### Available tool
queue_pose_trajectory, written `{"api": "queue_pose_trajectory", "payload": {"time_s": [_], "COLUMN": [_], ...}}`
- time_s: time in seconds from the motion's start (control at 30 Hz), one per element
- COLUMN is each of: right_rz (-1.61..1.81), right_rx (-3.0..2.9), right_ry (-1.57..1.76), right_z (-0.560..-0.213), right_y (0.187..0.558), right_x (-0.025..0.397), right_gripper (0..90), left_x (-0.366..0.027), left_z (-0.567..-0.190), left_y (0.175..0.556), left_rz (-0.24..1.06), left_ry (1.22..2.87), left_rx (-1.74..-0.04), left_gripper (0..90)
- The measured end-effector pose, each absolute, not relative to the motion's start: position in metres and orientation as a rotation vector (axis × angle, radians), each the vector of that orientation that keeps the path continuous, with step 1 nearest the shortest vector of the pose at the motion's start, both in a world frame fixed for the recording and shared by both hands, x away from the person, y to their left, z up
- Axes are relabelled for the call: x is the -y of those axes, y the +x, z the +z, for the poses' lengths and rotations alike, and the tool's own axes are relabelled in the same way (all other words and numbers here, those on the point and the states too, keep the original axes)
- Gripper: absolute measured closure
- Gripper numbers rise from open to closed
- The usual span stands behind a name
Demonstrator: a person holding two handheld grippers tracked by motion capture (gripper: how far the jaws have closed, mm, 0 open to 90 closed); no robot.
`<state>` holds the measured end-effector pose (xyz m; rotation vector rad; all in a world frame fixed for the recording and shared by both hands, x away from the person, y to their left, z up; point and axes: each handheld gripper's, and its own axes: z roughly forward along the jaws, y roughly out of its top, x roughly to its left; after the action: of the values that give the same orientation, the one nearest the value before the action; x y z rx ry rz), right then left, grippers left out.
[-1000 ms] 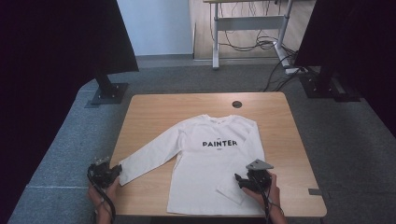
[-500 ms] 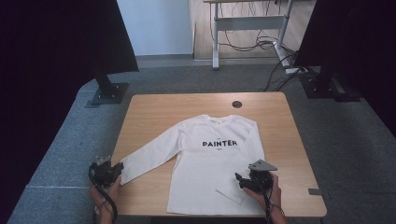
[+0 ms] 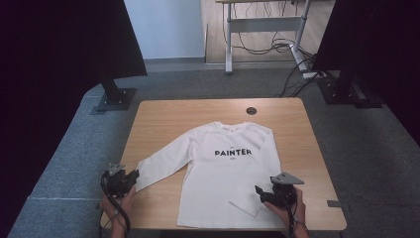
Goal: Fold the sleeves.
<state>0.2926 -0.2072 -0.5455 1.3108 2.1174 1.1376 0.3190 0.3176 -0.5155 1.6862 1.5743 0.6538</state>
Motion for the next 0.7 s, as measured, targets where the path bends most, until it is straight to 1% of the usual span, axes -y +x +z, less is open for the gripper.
{"api": "queue_pose_trajectory", "payload": {"time_s": [0.37,0.7], "right_rz": [1.121,1.11], "right_rx": [-2.119,-2.136], "right_ry": [1.329,1.329], "right_z": [-0.548,-0.55], "right_y": [0.29,0.292], "right_x": [0.21,0.208], "right_gripper": [27.5,27.5], "left_x": [-0.29,-0.273], "left_z": [-0.512,-0.507], "left_y": [0.32,0.32], "left_rz": [0.633,0.613], "left_ry": [1.742,1.751], "left_rx": [-1.507,-1.447], "left_gripper": [85.3,85.1]}}
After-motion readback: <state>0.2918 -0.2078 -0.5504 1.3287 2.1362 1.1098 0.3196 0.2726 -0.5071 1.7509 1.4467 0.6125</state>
